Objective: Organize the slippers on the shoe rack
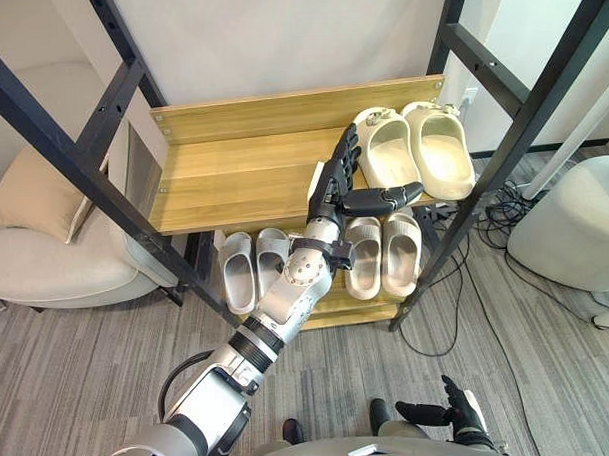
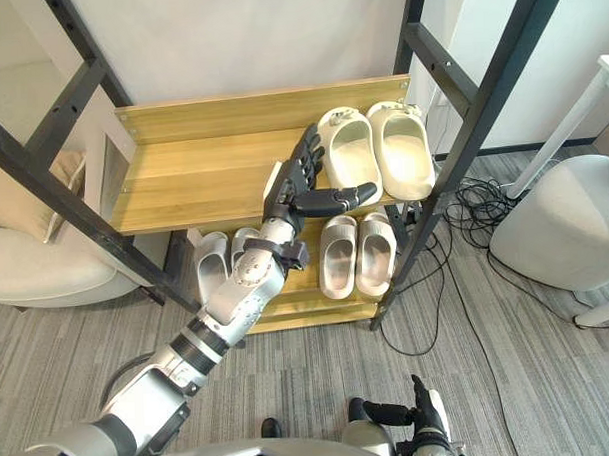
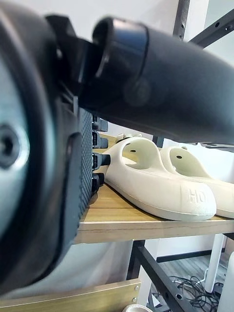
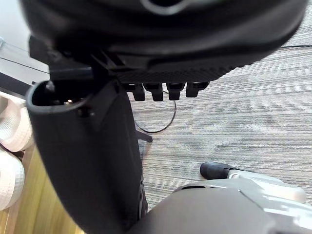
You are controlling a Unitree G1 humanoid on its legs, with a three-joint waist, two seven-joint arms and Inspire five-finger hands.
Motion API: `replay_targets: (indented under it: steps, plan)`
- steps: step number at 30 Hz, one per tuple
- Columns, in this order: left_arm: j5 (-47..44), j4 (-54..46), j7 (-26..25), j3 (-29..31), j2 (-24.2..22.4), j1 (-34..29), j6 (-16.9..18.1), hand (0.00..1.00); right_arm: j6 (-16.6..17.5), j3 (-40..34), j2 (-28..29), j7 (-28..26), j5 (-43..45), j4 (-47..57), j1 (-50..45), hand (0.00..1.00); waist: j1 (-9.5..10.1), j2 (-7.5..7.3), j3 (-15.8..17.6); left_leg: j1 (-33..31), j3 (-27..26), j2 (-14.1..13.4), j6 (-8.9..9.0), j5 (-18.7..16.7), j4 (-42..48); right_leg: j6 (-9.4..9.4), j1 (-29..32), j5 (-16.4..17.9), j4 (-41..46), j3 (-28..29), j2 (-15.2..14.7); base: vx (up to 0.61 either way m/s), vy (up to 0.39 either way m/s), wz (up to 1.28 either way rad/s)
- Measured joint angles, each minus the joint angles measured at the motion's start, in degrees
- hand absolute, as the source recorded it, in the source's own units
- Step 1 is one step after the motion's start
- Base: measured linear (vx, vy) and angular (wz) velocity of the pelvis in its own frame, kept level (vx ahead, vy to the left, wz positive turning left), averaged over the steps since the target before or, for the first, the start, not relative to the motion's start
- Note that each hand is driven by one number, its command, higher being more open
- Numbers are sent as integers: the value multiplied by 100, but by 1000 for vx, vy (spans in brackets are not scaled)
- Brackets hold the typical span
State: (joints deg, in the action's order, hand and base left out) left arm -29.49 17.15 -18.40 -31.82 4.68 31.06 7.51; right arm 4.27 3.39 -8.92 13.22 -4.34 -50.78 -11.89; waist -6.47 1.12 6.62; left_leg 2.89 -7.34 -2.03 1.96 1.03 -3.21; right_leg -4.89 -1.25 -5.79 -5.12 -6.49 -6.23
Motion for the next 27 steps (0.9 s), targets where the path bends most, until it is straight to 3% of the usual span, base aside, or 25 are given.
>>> replay_targets:
  steps: [14,20,24,27]
  plan:
    - [406,-117,59,179,131,-30,-158,100,0,-9,54,-3,1,-6,22,100,-17,-51,6,17,0,-6,-14,19,-29,-4,-2,-2,1,0,9,0,1,0]
    - [442,-1291,254,179,571,-797,-182,100,-10,8,50,-30,0,-163,105,100,42,-57,10,15,172,2,-19,27,-14,1,-93,24,4,-191,-4,1,3,14]
    - [562,-2175,319,180,701,-1063,-175,100,-17,22,18,-127,-1,-260,103,100,280,-55,8,-52,312,39,8,24,-5,0,-110,59,22,-309,-44,-1,12,16]
    - [561,-2913,495,165,726,-1196,-81,100,-16,62,-6,-176,-6,-291,124,100,306,-45,-5,-77,389,71,-40,56,10,-15,-145,81,26,-389,-74,26,13,17]
